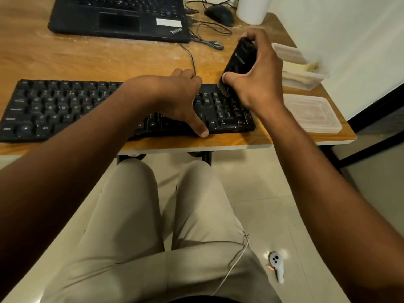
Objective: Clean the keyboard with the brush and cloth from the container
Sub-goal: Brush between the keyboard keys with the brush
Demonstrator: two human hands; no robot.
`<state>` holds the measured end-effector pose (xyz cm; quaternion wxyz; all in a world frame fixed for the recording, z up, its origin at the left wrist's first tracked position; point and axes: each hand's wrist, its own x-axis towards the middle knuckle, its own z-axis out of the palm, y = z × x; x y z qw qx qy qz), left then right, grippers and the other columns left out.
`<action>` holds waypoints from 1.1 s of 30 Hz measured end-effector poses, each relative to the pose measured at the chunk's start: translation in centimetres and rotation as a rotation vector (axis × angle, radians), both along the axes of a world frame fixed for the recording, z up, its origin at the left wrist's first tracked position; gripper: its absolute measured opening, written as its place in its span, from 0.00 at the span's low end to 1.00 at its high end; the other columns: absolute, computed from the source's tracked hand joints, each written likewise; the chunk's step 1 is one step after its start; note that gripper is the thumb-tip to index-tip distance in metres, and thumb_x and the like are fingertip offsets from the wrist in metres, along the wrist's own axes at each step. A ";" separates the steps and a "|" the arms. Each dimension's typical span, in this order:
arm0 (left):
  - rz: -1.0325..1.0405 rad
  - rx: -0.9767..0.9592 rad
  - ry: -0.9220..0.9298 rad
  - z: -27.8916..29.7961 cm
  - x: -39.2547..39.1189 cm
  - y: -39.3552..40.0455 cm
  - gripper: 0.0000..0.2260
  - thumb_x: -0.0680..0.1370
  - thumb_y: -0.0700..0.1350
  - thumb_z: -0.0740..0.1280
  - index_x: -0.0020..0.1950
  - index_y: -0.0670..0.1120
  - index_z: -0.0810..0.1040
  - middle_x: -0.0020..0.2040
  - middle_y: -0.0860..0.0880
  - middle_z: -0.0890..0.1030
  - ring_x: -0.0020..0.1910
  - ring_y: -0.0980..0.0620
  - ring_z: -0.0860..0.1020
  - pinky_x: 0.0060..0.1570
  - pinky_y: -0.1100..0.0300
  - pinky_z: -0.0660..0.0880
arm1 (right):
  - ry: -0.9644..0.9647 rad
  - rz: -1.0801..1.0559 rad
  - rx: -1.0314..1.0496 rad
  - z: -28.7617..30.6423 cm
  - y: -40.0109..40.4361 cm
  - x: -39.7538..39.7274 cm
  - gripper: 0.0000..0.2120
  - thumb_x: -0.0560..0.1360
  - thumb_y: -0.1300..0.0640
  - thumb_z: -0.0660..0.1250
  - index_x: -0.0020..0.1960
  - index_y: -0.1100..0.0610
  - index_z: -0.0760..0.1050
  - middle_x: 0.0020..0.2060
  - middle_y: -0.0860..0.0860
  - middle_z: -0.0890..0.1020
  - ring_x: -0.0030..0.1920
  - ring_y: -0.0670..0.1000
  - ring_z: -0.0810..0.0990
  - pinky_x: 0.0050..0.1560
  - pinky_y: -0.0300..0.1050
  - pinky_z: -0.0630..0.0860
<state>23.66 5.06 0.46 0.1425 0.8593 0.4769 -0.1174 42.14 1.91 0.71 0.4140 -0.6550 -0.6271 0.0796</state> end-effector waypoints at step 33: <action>-0.014 -0.016 -0.027 -0.3 -0.3 0.1 0.60 0.59 0.72 0.77 0.82 0.48 0.57 0.75 0.47 0.63 0.75 0.45 0.60 0.73 0.40 0.67 | 0.031 0.054 -0.072 1.1 -2.9 2.2 0.30 0.65 0.59 0.81 0.63 0.48 0.72 0.48 0.38 0.77 0.49 0.35 0.78 0.48 0.36 0.80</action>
